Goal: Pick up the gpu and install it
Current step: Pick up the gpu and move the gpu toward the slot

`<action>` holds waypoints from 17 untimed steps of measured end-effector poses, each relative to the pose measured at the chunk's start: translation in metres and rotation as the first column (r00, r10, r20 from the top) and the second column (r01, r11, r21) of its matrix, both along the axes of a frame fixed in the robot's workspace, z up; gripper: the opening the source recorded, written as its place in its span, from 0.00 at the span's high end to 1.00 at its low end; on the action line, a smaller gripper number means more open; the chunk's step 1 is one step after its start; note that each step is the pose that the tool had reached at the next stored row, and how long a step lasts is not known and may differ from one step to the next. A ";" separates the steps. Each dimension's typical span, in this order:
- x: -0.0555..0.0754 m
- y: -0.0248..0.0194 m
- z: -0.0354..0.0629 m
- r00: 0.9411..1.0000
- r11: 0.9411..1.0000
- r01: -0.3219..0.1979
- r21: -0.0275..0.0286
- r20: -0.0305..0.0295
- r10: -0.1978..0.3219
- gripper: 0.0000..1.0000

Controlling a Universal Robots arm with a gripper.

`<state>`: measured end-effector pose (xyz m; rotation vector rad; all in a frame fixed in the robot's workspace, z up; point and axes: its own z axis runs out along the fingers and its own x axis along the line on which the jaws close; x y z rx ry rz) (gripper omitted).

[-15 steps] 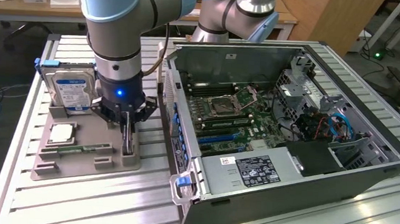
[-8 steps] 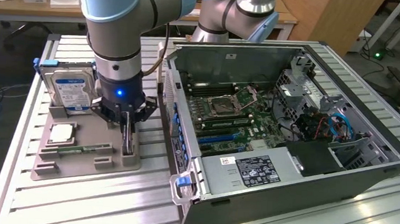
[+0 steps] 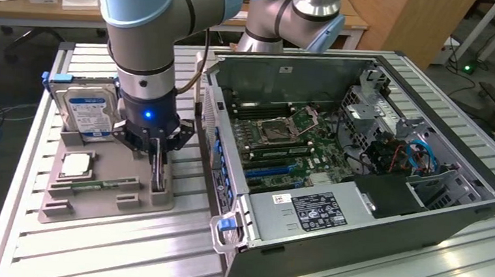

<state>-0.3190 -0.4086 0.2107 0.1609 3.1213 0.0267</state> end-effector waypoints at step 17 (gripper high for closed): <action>0.000 0.0000 0.0000 1.000 1.000 0.000 0.000 0.000 0.000 0.71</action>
